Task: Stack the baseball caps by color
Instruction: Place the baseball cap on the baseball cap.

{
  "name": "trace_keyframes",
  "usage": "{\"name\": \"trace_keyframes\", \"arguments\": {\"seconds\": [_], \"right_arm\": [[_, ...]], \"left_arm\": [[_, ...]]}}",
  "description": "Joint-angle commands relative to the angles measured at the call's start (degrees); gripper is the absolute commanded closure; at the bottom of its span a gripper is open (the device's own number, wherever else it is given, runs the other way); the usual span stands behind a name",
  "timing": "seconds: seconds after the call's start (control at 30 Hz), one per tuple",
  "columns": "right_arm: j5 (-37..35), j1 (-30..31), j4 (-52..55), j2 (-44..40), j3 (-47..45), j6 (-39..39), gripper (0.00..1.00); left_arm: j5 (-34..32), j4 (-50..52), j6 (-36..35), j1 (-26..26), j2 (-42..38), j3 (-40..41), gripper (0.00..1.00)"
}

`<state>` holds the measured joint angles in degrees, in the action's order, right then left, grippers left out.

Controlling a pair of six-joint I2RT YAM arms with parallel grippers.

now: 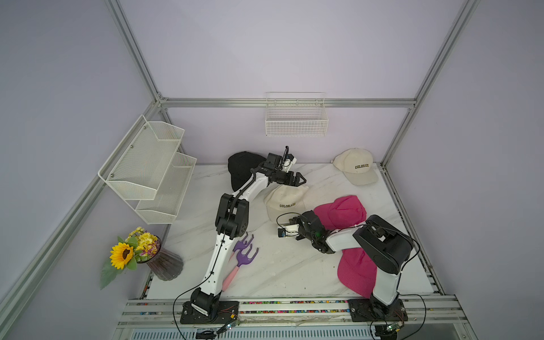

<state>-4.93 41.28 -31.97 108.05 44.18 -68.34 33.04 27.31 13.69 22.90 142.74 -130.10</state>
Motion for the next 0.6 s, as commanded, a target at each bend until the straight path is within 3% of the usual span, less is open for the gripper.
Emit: {"name": "trace_keyframes", "arguments": {"seconds": [0.0, 0.07, 0.23, 0.43, 0.57], "right_arm": [[1.79, 1.52, 13.60, 3.70, 1.54, 6.93, 1.00], [0.91, 2.13, 14.18, 4.43, 2.74, 9.33, 1.00], [0.61, 2.43, 12.90, 4.92, 2.66, 9.66, 1.00], [0.31, 2.41, 12.63, 5.94, 2.62, 10.05, 1.00], [-0.32, 2.49, 12.13, 6.28, 2.50, 10.54, 1.00]], "left_arm": [[-13.22, -1.31, -2.51, -0.14, -9.67, 0.09, 0.00], [-12.59, -0.99, -2.62, -0.19, -13.33, 3.33, 0.00], [-3.34, -0.41, -1.75, -0.17, -22.45, 17.61, 0.00], [4.64, -2.24, 1.61, 1.83, -28.37, 33.23, 0.00], [9.78, -11.96, 7.08, 2.23, -28.35, 40.17, 0.00]]}}
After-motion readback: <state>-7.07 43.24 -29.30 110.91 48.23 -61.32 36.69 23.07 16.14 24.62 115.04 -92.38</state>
